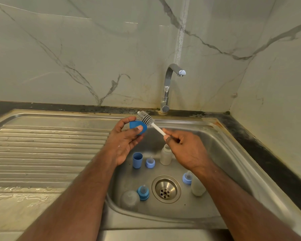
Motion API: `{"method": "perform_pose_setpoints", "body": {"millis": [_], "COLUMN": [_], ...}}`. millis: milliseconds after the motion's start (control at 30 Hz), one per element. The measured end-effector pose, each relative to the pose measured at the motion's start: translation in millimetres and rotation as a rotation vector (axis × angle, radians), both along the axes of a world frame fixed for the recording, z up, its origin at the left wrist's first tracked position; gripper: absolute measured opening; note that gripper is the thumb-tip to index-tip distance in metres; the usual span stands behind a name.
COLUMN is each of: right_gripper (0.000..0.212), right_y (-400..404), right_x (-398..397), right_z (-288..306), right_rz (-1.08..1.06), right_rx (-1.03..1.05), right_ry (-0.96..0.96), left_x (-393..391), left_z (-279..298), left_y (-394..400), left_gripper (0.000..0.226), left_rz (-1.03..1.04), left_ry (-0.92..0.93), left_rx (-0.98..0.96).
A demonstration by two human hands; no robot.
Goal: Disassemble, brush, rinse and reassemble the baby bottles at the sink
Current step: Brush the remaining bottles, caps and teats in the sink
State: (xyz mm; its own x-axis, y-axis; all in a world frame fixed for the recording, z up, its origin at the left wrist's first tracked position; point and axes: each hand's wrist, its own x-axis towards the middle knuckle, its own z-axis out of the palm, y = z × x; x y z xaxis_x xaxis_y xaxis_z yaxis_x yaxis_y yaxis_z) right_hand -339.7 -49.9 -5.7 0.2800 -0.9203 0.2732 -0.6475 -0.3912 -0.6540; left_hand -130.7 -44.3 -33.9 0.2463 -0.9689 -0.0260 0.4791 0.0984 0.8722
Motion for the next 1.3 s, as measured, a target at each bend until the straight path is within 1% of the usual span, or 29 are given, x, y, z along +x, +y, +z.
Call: {"method": "perform_pose_setpoints", "body": {"millis": [67, 133, 267, 300, 400, 533, 667, 767, 833, 933, 1033, 1100, 1200, 1300], "right_gripper": [0.033, 0.032, 0.034, 0.034, 0.034, 0.035, 0.034, 0.035, 0.035, 0.033, 0.033, 0.033, 0.032, 0.033], "right_y": [3.2, 6.5, -2.4, -2.5, 5.8, -1.4, 4.6, -3.3, -4.7, 2.9, -4.4, -6.3, -0.3, -5.6], "right_x": [1.2, 3.1, -2.8, -4.4, 2.2, 0.6, 1.7, -1.1, -3.8, 0.0, -3.6, -6.5, -4.5, -4.2], "right_z": [-0.6, -1.0, 5.6, 7.1, 7.0, 8.5, 4.9, 6.7, 7.5, 5.9, 6.5, 5.3, 2.4, 2.1], "right_rz": [0.031, 0.061, -0.054, -0.057, 0.034, -0.043, 0.023, -0.054, -0.072, 0.003, -0.068, -0.079, -0.015, -0.066], "right_rx": [-0.011, -0.023, -0.064, -0.069, -0.059, -0.077, -0.047, -0.061, -0.07, -0.046, -0.063, -0.05, -0.023, -0.024], "right_ry": [0.01, 0.056, 0.166, 0.168, 0.182, 0.181, 0.131, 0.174, 0.15, 0.076, 0.139, 0.103, 0.012, 0.049], "left_x": [1.2, 1.3, 1.2, 1.2, 1.6, -0.5, 0.7, 0.5, -0.4, 0.8, 1.1, 1.0, 0.8, 0.9], "left_z": [-1.3, -2.8, -4.2, -4.4, -5.8, -5.7, -5.3, -4.8, -4.4, -4.5, -3.5, -1.7, 1.0, 3.4], "left_y": [-1.9, -4.0, -4.8, -5.3, -6.8, -5.5, -5.2, -3.1, -3.0, -5.0, -3.3, -1.3, -0.1, 2.5], "left_gripper": [0.042, 0.048, 0.047, 0.047, 0.048, 0.051, 0.054, 0.05, 0.05, 0.054, 0.053, 0.053, 0.051, 0.049], "left_rz": [0.022, 0.039, 0.011, 0.009, 0.014, 0.004, -0.001, -0.006, -0.008, -0.004, 0.005, 0.013, 0.024, 0.007], "left_ry": [0.007, -0.005, -0.091, -0.091, -0.091, -0.124, -0.102, -0.122, -0.131, -0.096, -0.051, -0.033, 0.038, 0.128], "left_rx": [-0.005, 0.01, 0.022, 0.021, 0.012, 0.004, 0.002, 0.004, 0.002, -0.002, -0.008, -0.01, -0.01, -0.025]}}
